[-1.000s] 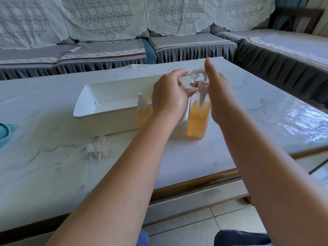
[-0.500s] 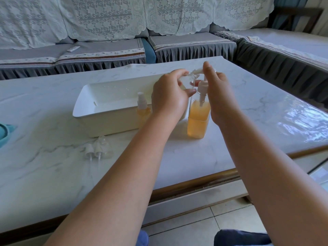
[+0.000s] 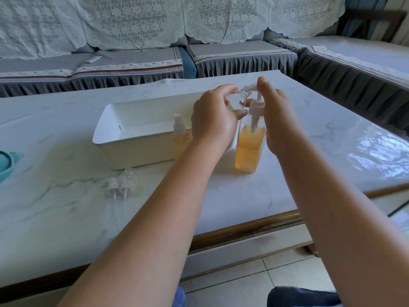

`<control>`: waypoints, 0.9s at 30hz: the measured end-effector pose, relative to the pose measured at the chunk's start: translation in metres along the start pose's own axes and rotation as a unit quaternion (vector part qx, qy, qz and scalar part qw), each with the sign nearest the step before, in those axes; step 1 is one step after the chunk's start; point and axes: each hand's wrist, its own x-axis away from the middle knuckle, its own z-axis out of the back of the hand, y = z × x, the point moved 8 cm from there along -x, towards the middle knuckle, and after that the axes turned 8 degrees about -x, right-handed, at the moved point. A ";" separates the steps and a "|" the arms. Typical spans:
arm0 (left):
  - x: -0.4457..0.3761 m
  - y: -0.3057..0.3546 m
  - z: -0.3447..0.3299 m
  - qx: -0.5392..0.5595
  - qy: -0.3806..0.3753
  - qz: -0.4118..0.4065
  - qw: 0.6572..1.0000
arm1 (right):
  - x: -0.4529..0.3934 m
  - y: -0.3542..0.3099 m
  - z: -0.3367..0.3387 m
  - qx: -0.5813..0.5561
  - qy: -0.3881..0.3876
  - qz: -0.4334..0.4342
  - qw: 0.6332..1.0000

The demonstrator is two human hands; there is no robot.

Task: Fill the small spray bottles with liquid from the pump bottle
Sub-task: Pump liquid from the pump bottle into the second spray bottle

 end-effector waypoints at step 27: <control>0.003 0.001 -0.001 -0.008 -0.002 -0.012 1.000 | 0.006 -0.006 0.000 -0.014 0.012 -0.006 1.000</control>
